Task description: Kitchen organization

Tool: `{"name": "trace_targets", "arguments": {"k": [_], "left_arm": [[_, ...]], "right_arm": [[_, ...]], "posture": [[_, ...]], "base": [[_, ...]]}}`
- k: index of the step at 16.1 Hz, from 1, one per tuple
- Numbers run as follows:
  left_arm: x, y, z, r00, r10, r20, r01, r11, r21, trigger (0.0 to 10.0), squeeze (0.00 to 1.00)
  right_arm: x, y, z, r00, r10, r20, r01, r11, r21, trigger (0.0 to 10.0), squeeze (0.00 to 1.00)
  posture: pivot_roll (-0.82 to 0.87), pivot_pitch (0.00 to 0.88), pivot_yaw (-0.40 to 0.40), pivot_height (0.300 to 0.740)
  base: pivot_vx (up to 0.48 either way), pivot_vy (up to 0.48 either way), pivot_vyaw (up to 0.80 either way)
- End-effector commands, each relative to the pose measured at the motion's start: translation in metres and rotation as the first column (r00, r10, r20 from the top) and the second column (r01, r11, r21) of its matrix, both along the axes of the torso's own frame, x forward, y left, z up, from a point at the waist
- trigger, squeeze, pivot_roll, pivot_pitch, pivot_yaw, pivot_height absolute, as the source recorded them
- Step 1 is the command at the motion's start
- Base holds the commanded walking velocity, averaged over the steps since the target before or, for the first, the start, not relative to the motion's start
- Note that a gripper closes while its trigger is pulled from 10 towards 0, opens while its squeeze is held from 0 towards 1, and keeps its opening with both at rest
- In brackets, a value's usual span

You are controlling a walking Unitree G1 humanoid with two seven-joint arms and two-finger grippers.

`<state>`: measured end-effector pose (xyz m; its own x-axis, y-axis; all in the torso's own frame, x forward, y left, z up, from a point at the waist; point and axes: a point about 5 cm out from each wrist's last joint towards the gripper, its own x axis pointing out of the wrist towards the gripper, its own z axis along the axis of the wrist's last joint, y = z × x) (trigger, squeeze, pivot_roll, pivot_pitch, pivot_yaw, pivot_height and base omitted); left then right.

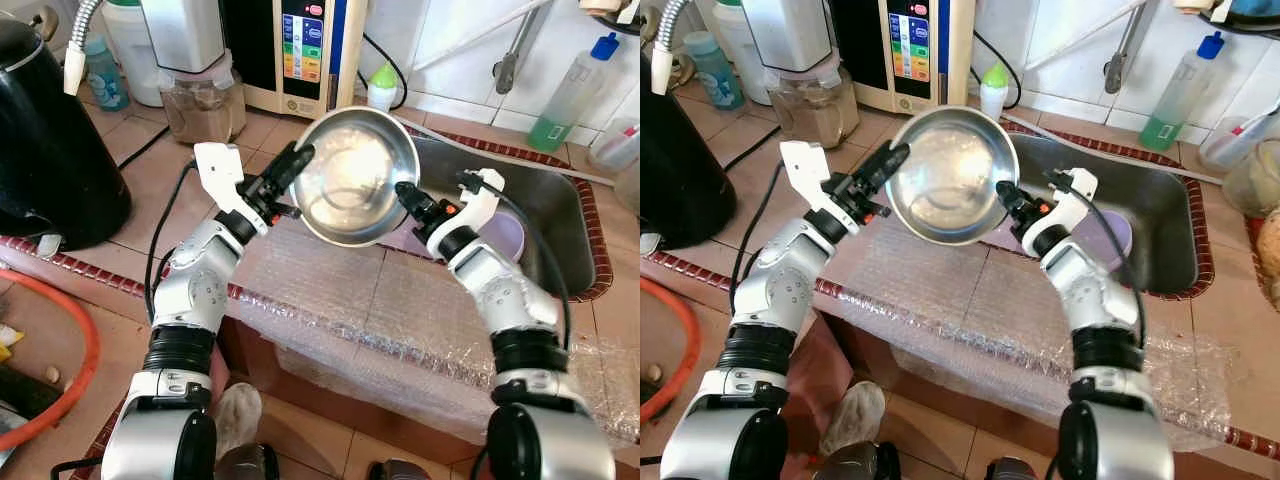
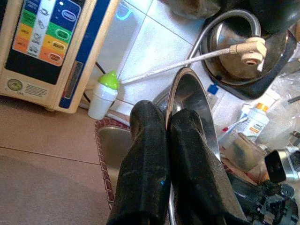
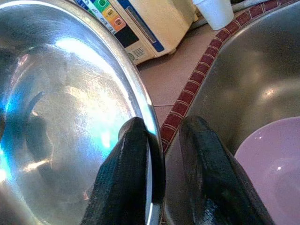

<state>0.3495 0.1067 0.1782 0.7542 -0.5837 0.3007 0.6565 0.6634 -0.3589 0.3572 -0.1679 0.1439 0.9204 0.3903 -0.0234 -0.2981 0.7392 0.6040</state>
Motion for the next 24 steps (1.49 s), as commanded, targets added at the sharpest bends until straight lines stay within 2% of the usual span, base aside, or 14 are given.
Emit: {"name": "trace_targets", "arguments": {"k": [1,3,8,11,12,13,14,15,16,17,18,20,22,24], "left_arm": [[0.003,0.002,0.013,0.999,-0.011,0.048,0.012,1.0,-0.022,0.0,0.0],[0.002,0.001,0.011,0.999,-0.017,0.039,0.018,1.0,-0.023,0.0,0.0],[0.004,0.003,0.012,0.999,-0.014,0.036,0.015,0.999,-0.029,0.0,0.0],[0.005,0.004,0.013,0.999,-0.013,0.04,0.013,1.0,-0.017,0.0,0.0],[0.006,0.005,0.012,0.999,0.008,0.05,-0.008,1.0,0.019,0.0,0.0],[0.004,0.001,0.015,0.997,-0.007,0.075,0.004,0.999,0.052,0.0,0.15],[0.003,0.0,0.016,0.997,-0.009,0.081,0.004,0.998,0.068,0.0,0.25],[0.003,-0.001,0.015,0.997,-0.002,0.08,-0.004,0.996,0.086,0.0,1.0],[0.004,-0.001,0.013,0.997,0.003,0.077,-0.011,0.994,0.106,4.7,1.0],[0.003,-0.003,0.011,0.997,-0.015,0.072,0.007,0.994,0.11,8.4,1.0],[0.004,-0.004,0.009,0.997,-0.01,0.073,0.0,0.991,0.132,10.0,1.0],[0.005,-0.007,0.007,0.997,-0.005,0.071,-0.007,0.985,0.171,10.0,1.0],[0.005,-0.009,0.002,1.0,-0.001,0.03,-0.005,0.984,0.176,10.0,1.0],[0.001,-0.014,-0.011,0.999,-0.035,-0.01,0.037,0.968,0.247,10.0,1.0]], "right_arm": [[-0.001,-0.012,-0.006,0.999,-0.02,-0.041,0.019,0.999,-0.038,0.0,0.0],[0.0,-0.007,-0.006,0.998,0.053,-0.041,-0.055,0.997,-0.045,0.0,0.0],[-0.011,-0.002,-0.021,0.996,0.076,-0.052,-0.074,0.996,0.047,0.0,0.0],[-0.019,0.004,-0.032,0.998,0.042,-0.054,-0.037,0.995,0.094,0.0,0.0],[-0.02,0.004,-0.032,0.999,-0.007,-0.051,0.012,0.994,0.107,0.0,0.0],[-0.02,0.004,-0.027,0.997,-0.069,-0.032,0.072,0.992,0.107,0.0,0.0],[-0.019,0.006,-0.022,0.996,-0.085,-0.013,0.086,0.99,0.112,0.0,0.0],[-0.015,0.004,-0.015,0.989,-0.145,0.011,0.142,0.983,0.117,0.0,0.0],[-0.011,0.0,-0.012,0.98,-0.2,0.015,0.197,0.974,0.113,0.0,0.0],[-0.009,-0.003,-0.011,0.974,-0.228,0.01,0.225,0.968,0.111,0.0,0.0],[-0.007,-0.004,-0.01,0.968,-0.249,0.009,0.247,0.964,0.097,0.0,0.0],[-0.006,-0.007,-0.01,0.96,-0.279,0.004,0.278,0.958,0.067,0.0,0.0],[-0.005,-0.015,-0.011,0.939,-0.345,0.0,0.344,0.938,0.037,0.0,0.0],[-0.003,-0.041,-0.012,0.85,-0.526,0.007,0.525,0.847,-0.088,0.0,0.0]], "posture": [[-0.13,0.0,0.015,0.74],[-0.12,0.0,0.016,0.74],[-0.11,0.0,0.015,0.74],[-0.11,0.0,0.015,0.74],[-0.13,0.0,0.027,0.74],[-0.13,0.0,0.021,0.74],[-0.13,0.0,0.021,0.74],[-0.13,0.0,0.021,0.74],[-0.13,0.0,0.021,0.74],[-0.13,0.0,0.02,0.74],[-0.13,0.0,0.02,0.74],[-0.13,0.0,0.019,0.74],[-0.14,0.0,0.023,0.74],[-0.15,0.0,0.029,0.74]], "base": [[0.0,0.0,0.0],[0.0,0.0,0.0],[0.0,0.0,0.0],[0.0,0.0,0.0],[0.0,0.0,0.0],[0.0,0.0,0.0],[0.0,0.0,0.0],[0.0,0.0,0.0],[0.0,0.0,0.0],[0.0,0.0,0.0],[0.0,0.0,0.0],[0.0,0.0,0.0],[0.0,0.0,0.0],[0.0,0.0,0.0]]}}
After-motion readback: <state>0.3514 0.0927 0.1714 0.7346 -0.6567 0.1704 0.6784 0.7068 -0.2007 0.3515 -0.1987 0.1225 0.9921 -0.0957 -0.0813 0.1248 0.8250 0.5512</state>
